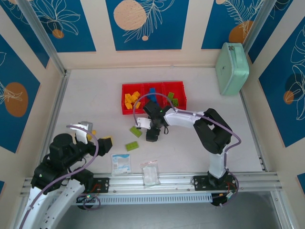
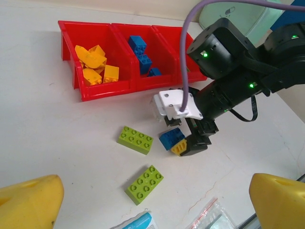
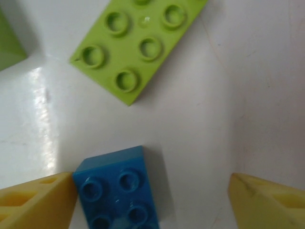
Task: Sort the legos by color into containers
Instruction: Pick up the lego from the center of the table, then place the lego in the container.
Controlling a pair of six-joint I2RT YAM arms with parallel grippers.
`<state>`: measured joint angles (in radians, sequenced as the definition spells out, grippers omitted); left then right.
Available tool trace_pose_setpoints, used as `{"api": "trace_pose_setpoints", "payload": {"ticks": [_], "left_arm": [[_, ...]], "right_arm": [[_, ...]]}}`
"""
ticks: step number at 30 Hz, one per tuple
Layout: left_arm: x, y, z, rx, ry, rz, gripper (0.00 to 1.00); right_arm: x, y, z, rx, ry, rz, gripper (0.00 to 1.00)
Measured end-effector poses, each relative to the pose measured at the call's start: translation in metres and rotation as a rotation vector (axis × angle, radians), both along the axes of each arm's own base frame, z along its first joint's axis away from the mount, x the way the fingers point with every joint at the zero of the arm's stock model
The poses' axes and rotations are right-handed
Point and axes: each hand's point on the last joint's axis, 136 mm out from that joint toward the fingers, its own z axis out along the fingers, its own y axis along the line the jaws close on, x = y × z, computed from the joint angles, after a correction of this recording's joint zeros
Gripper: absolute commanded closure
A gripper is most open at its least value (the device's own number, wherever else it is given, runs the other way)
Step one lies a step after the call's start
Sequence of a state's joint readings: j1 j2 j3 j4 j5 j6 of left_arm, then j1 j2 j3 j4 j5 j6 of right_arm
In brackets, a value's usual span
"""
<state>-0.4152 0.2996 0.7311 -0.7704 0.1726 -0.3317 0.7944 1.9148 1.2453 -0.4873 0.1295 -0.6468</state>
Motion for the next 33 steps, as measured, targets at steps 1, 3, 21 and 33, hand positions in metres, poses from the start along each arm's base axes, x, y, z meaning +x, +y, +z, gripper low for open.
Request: {"api": "trace_pose_setpoints", "payload": {"ticks": [1, 3, 21, 33], "left_arm": [[0.000, 0.000, 0.000, 0.000, 0.001, 0.000, 0.01], [0.001, 0.000, -0.001, 0.002, 0.005, 0.000, 0.01], [0.002, 0.000, -0.002, 0.005, 0.012, 0.001, 0.01], [0.001, 0.000, -0.002, 0.005, 0.010, 0.002, 0.01]], "right_arm": [[0.002, 0.000, -0.002, -0.007, -0.002, -0.001, 0.24], [-0.001, 0.000, -0.006, -0.018, 0.006, 0.005, 0.29], [-0.002, 0.006, 0.000, -0.110, -0.097, 0.030, 0.90], [0.110, 0.012, 0.110, 0.271, -0.219, -0.488, 1.00]]}}
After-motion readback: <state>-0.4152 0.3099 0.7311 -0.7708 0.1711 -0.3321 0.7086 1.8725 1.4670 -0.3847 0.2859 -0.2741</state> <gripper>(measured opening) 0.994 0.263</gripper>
